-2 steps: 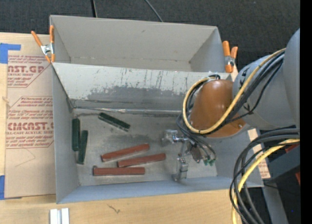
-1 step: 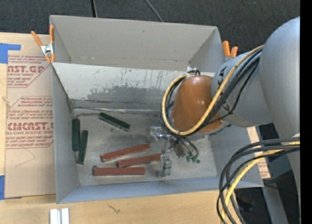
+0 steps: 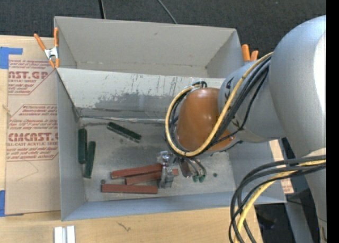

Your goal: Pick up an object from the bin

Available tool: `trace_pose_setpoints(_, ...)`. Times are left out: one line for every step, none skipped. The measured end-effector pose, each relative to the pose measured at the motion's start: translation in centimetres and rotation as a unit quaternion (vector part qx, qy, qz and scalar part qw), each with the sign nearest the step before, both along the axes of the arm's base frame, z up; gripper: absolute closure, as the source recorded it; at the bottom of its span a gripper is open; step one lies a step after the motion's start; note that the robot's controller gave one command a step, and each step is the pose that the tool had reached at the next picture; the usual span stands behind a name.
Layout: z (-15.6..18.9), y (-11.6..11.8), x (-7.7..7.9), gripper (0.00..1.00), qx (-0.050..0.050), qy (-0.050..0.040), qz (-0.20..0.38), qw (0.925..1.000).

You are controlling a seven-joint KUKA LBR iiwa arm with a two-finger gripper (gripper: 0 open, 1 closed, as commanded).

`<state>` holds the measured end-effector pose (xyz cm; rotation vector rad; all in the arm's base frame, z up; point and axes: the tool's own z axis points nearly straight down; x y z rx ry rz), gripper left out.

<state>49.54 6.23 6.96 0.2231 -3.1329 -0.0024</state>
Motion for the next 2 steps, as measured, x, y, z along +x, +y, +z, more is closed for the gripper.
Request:
trace_pose_setpoints(0.0,0.0,0.0,1.00,0.000,0.0000,0.000,1.0000)
trace_pose_setpoints(14.6,-0.8,2.9,1.00,-0.001,-0.0018,0.003,1.0000)
